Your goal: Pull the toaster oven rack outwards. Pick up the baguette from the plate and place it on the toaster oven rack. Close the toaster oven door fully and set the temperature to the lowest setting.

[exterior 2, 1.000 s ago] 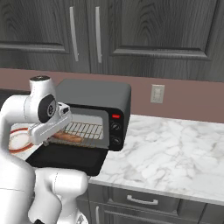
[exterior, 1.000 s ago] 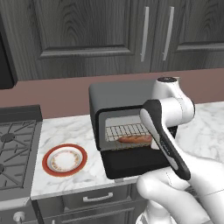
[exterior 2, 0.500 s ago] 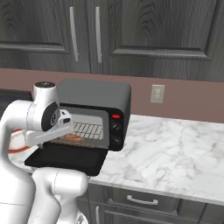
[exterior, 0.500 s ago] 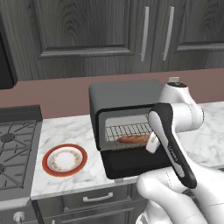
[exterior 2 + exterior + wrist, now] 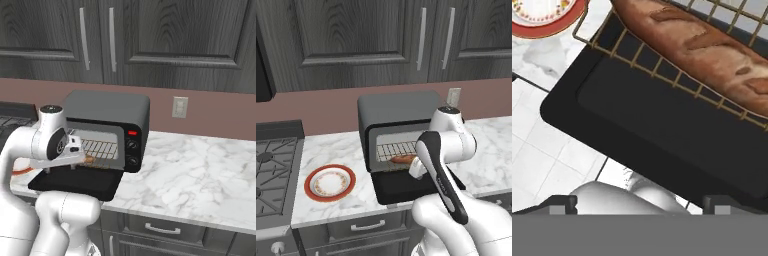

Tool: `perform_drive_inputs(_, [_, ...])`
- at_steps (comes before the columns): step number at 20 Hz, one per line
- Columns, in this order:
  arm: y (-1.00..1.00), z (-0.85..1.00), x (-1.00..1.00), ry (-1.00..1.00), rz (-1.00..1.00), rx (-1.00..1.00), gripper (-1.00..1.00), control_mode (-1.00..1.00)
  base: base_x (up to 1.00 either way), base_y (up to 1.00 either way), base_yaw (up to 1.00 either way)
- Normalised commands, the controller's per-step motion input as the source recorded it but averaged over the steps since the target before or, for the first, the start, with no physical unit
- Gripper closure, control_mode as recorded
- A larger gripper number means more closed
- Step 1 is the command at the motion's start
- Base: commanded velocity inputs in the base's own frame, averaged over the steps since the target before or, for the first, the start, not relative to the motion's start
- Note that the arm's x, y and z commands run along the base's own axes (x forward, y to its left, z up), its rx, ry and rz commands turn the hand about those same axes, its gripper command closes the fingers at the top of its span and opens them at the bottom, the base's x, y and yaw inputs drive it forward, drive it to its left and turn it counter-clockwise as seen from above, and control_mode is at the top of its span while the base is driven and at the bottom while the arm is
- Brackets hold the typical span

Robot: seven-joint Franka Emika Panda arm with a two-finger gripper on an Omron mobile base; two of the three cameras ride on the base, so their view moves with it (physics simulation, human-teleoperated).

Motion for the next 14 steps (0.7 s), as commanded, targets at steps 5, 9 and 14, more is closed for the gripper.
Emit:
perform_drive_inputs(5, [0.0,-0.42,0.27,0.0,-0.24,0.0,-1.0,-1.0,0.0,0.0,0.0])
perform_drive_inputs(9, [0.0,-0.31,0.27,0.02,-0.23,0.0,-1.0,-1.0,0.0,0.0,0.0])
perform_drive_inputs(14, [0.0,-0.16,0.4,0.04,-0.21,0.0,-1.0,-1.0,0.0,0.0,0.0])
